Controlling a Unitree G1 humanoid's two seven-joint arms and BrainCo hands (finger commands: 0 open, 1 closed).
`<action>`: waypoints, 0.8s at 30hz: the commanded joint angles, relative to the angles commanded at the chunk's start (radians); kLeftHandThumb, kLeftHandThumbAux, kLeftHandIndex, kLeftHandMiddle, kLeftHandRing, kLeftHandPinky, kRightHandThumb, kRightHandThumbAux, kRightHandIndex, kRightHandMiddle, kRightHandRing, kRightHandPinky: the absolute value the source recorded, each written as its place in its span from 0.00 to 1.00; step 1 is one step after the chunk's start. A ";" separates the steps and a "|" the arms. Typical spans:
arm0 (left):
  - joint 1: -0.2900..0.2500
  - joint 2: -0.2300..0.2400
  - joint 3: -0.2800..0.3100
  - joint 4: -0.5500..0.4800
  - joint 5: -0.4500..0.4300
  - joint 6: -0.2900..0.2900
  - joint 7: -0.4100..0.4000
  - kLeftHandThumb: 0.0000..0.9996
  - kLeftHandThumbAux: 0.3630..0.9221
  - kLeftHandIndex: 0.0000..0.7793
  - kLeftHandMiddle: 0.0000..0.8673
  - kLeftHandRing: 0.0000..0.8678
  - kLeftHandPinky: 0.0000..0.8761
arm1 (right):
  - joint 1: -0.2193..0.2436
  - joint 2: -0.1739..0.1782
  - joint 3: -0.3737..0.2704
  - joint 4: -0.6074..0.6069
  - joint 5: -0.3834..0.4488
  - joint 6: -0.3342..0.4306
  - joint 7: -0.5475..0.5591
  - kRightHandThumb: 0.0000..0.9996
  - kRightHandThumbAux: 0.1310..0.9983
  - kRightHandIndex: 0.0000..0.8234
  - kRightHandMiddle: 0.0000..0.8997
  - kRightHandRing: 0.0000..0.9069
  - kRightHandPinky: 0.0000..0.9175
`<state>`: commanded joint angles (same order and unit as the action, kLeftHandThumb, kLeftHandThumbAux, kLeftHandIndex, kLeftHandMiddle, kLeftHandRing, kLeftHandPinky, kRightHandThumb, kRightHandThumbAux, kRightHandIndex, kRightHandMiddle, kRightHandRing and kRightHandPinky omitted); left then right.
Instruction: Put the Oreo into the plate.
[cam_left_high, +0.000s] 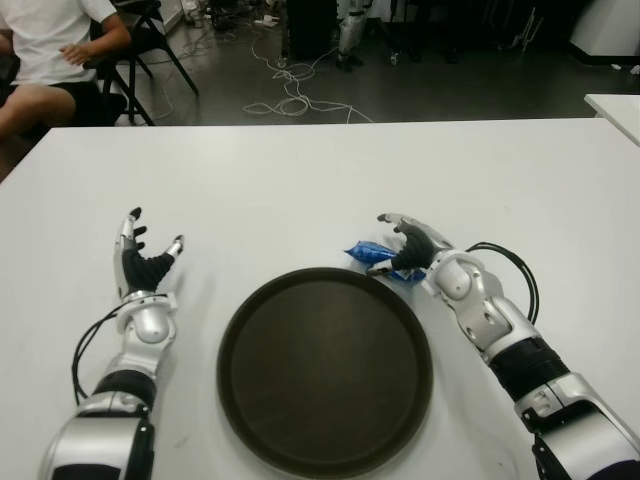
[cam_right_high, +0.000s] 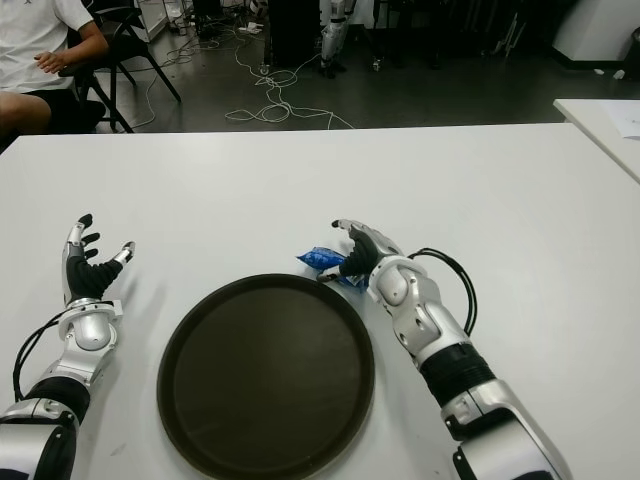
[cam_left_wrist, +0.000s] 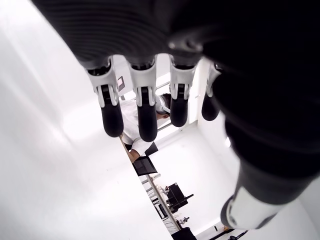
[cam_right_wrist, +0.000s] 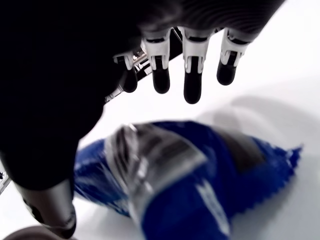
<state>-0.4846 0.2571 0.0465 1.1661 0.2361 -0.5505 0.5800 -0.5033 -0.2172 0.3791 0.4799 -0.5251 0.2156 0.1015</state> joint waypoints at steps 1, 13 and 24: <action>0.000 0.000 0.000 0.000 0.000 0.000 0.000 0.26 0.72 0.17 0.15 0.18 0.25 | 0.000 0.000 -0.001 0.003 0.002 -0.005 -0.004 0.00 0.73 0.11 0.13 0.13 0.10; 0.000 -0.004 0.006 0.001 -0.009 -0.005 -0.007 0.29 0.72 0.16 0.12 0.14 0.20 | -0.006 -0.005 -0.012 0.028 0.012 -0.033 -0.021 0.00 0.75 0.11 0.13 0.13 0.11; 0.000 -0.004 0.009 0.001 -0.013 -0.008 -0.017 0.27 0.73 0.15 0.12 0.14 0.19 | -0.012 -0.008 -0.025 0.045 0.017 -0.048 -0.033 0.00 0.74 0.13 0.14 0.14 0.11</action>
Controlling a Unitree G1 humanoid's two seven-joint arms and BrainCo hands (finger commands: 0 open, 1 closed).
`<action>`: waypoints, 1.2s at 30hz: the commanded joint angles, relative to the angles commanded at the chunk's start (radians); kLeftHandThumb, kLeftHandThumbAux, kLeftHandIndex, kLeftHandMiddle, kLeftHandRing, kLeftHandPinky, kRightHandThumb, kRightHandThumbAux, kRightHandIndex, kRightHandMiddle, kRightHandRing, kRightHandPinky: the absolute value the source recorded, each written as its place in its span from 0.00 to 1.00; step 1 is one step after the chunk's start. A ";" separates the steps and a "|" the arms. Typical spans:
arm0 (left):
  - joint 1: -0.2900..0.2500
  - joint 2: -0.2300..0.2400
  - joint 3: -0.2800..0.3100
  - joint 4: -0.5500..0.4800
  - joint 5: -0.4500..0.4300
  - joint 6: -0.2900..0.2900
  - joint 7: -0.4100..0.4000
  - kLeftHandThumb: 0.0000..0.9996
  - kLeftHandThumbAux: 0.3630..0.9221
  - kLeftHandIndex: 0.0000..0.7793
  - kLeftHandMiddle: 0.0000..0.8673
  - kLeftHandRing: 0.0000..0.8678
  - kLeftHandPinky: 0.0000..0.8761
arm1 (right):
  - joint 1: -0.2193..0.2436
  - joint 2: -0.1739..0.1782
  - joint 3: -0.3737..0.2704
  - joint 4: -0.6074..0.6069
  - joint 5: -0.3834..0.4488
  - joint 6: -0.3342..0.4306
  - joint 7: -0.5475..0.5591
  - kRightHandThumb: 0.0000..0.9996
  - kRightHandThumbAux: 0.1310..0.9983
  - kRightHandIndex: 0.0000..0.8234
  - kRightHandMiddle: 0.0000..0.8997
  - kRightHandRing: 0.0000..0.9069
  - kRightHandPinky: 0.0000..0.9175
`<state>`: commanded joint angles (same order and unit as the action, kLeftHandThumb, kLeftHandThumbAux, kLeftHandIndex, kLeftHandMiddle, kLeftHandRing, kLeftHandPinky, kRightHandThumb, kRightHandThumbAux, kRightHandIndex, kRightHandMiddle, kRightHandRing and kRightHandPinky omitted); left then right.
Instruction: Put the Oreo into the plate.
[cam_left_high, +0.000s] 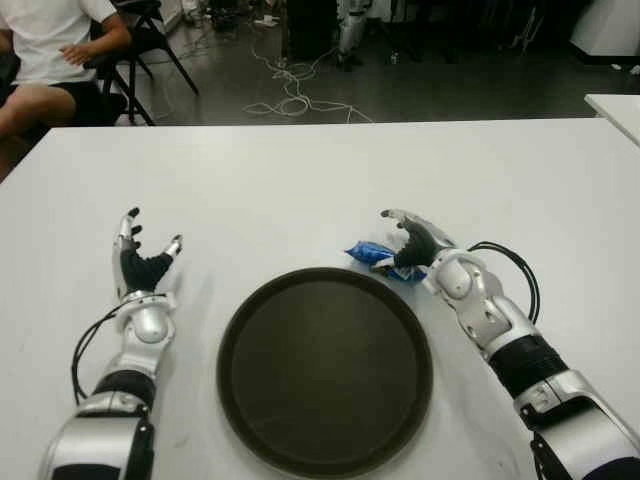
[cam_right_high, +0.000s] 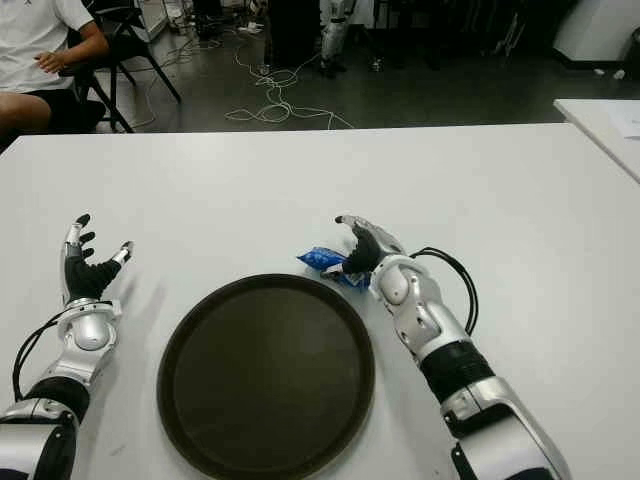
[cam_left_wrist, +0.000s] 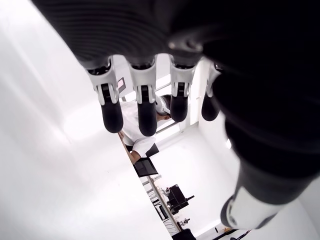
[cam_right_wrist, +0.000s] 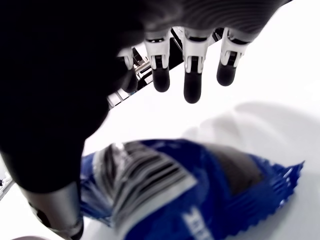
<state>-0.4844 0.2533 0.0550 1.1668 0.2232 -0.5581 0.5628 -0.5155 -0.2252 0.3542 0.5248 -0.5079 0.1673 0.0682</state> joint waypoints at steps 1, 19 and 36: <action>0.000 0.000 0.000 0.000 0.000 0.000 -0.001 0.27 0.73 0.15 0.12 0.14 0.19 | -0.001 0.000 -0.001 0.001 0.000 0.001 0.001 0.00 0.74 0.13 0.14 0.14 0.11; 0.002 0.004 -0.009 -0.002 0.011 0.006 0.017 0.30 0.74 0.16 0.12 0.14 0.20 | -0.008 0.000 0.004 -0.001 -0.009 0.048 0.013 0.00 0.74 0.12 0.13 0.12 0.08; 0.002 0.001 -0.007 -0.004 0.009 0.013 0.015 0.26 0.71 0.14 0.14 0.16 0.20 | -0.003 -0.006 0.000 0.015 0.007 -0.012 0.013 0.00 0.76 0.12 0.13 0.14 0.11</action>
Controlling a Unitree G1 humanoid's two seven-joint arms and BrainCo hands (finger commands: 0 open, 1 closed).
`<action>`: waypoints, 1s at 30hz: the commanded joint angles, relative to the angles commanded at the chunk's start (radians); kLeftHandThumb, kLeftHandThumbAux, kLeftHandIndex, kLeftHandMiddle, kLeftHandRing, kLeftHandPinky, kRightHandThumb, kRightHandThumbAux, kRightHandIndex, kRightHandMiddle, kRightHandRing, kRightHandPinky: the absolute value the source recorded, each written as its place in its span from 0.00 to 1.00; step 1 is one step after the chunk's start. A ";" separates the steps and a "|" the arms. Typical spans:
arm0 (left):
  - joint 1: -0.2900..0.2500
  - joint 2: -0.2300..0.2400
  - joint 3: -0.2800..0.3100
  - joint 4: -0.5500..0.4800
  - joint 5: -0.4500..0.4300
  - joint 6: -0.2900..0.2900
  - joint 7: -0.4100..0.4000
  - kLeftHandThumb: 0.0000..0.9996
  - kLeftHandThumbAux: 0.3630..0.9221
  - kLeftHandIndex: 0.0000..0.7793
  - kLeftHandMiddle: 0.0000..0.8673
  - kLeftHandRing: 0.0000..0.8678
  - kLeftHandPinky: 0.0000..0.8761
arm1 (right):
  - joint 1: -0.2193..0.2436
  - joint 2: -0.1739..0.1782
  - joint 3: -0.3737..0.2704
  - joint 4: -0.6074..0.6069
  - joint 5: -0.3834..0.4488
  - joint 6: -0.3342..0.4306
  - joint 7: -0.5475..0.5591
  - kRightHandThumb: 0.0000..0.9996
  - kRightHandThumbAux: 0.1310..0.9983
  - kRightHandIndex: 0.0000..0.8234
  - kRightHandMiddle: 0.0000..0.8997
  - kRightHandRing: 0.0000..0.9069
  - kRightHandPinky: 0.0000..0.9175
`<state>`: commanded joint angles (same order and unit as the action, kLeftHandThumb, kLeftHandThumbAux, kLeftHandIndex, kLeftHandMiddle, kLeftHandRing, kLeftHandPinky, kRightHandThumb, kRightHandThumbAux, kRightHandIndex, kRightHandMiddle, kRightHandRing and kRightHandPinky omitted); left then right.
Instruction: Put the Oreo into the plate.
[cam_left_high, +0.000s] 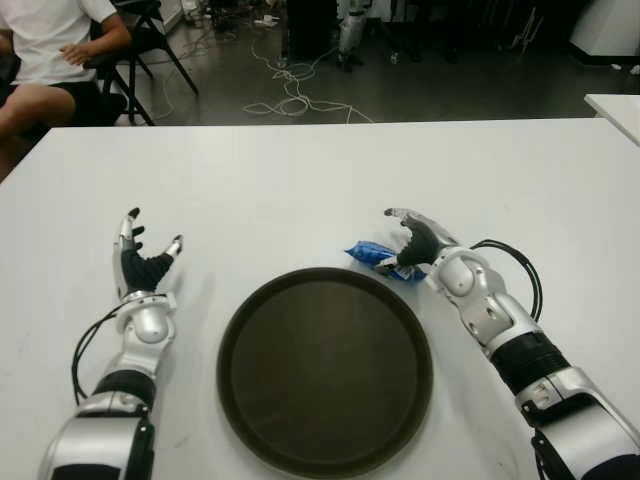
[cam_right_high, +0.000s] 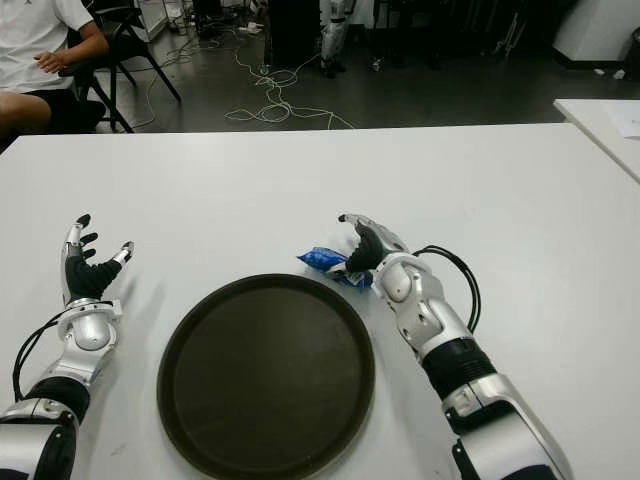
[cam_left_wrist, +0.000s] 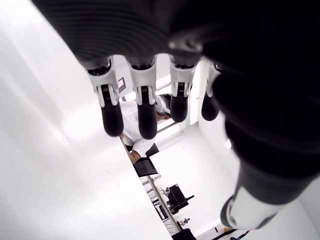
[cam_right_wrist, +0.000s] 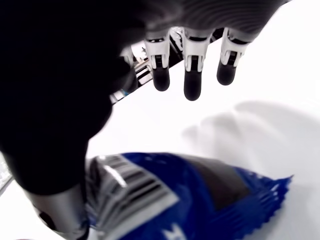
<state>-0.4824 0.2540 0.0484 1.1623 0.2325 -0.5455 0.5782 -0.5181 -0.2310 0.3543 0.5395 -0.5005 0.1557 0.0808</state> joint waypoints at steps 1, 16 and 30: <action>0.000 -0.001 0.000 -0.001 0.000 -0.001 0.000 0.27 0.71 0.14 0.14 0.16 0.20 | 0.000 0.000 0.000 0.001 0.001 -0.004 -0.002 0.00 0.76 0.12 0.13 0.14 0.11; 0.001 -0.006 0.009 -0.002 -0.015 -0.013 -0.010 0.29 0.73 0.15 0.12 0.14 0.20 | 0.002 0.002 0.023 -0.019 -0.023 0.012 0.005 0.00 0.73 0.12 0.14 0.14 0.11; 0.002 -0.003 0.003 0.000 -0.009 -0.018 -0.012 0.26 0.72 0.16 0.14 0.16 0.22 | 0.001 0.006 0.069 -0.053 -0.063 0.043 0.056 0.00 0.74 0.11 0.13 0.13 0.09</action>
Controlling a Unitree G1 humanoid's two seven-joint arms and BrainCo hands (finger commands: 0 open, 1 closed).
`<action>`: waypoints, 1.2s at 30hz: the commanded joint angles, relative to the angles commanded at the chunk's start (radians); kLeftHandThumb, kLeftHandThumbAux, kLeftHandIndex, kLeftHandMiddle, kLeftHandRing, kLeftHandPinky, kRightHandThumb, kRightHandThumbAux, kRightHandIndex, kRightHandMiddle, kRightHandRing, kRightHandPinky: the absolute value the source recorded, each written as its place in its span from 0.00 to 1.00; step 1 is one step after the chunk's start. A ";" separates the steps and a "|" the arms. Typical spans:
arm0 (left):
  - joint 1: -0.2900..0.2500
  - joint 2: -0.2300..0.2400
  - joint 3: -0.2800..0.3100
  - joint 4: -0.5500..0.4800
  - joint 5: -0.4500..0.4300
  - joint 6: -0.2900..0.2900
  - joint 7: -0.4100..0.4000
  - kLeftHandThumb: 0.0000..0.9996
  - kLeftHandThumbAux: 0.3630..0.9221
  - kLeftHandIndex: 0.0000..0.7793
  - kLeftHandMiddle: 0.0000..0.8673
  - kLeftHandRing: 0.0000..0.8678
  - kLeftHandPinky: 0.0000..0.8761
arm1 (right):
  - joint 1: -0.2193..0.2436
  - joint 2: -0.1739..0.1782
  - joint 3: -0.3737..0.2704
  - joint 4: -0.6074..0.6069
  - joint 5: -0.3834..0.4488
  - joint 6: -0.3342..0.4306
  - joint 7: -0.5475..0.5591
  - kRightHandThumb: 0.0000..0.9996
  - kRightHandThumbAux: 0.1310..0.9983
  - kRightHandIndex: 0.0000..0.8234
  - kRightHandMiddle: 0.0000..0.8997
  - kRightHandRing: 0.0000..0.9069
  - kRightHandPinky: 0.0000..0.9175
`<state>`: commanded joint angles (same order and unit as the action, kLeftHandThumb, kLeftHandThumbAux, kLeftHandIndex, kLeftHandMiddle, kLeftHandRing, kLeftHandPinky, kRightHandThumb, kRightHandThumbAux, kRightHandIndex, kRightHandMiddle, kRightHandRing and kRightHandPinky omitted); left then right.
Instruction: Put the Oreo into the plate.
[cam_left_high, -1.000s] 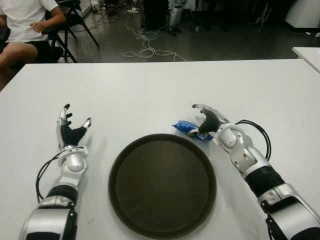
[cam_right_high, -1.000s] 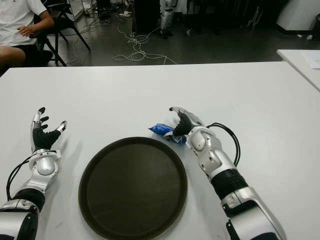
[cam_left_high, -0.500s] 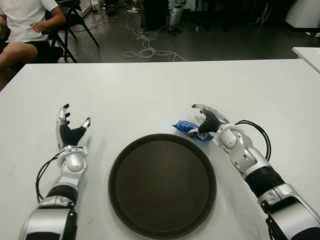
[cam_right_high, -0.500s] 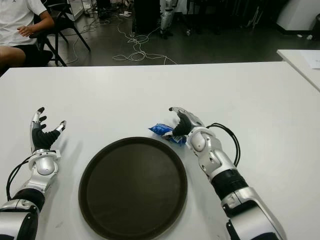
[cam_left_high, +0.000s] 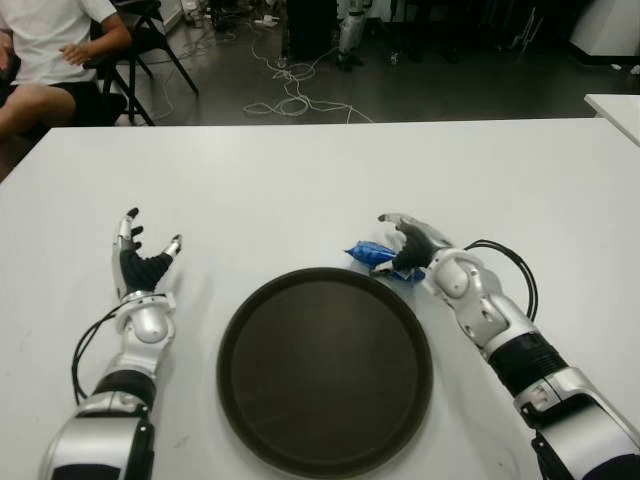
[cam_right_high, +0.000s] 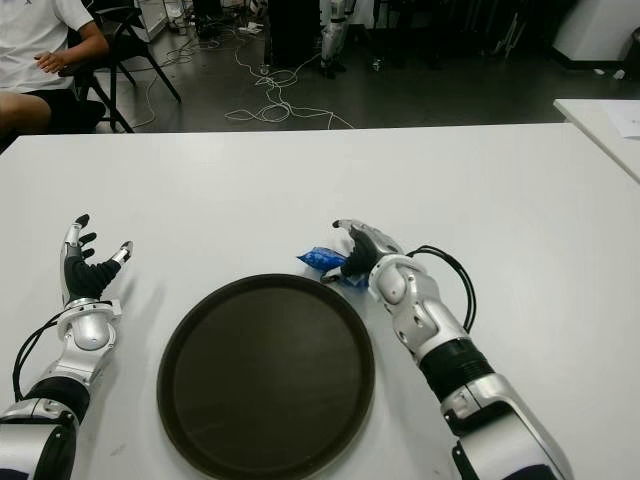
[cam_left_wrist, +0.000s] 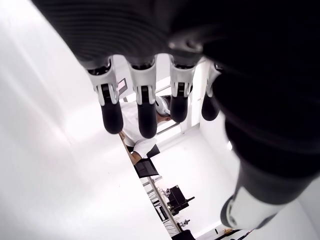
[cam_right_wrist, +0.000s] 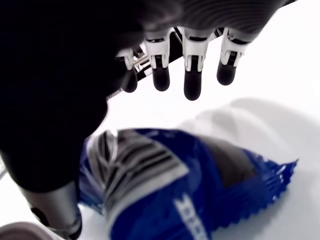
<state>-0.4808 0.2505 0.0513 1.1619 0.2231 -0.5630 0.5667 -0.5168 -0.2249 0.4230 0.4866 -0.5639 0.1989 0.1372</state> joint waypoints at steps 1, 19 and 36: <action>0.000 0.000 0.000 0.000 0.000 0.000 0.000 0.26 0.72 0.16 0.14 0.16 0.22 | 0.000 0.001 0.002 -0.001 -0.001 0.002 0.001 0.00 0.74 0.11 0.13 0.13 0.09; -0.001 0.004 -0.012 -0.001 0.016 0.011 0.024 0.30 0.71 0.16 0.14 0.16 0.21 | 0.002 0.004 0.042 -0.045 -0.042 0.066 0.052 0.00 0.75 0.07 0.11 0.10 0.06; -0.004 -0.004 -0.003 0.000 0.007 0.029 0.030 0.26 0.75 0.14 0.14 0.16 0.22 | -0.016 0.026 0.080 -0.034 -0.104 0.153 0.077 0.00 0.74 0.06 0.11 0.10 0.02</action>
<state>-0.4851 0.2465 0.0486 1.1622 0.2299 -0.5339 0.5970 -0.5329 -0.1990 0.5032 0.4527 -0.6677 0.3516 0.2138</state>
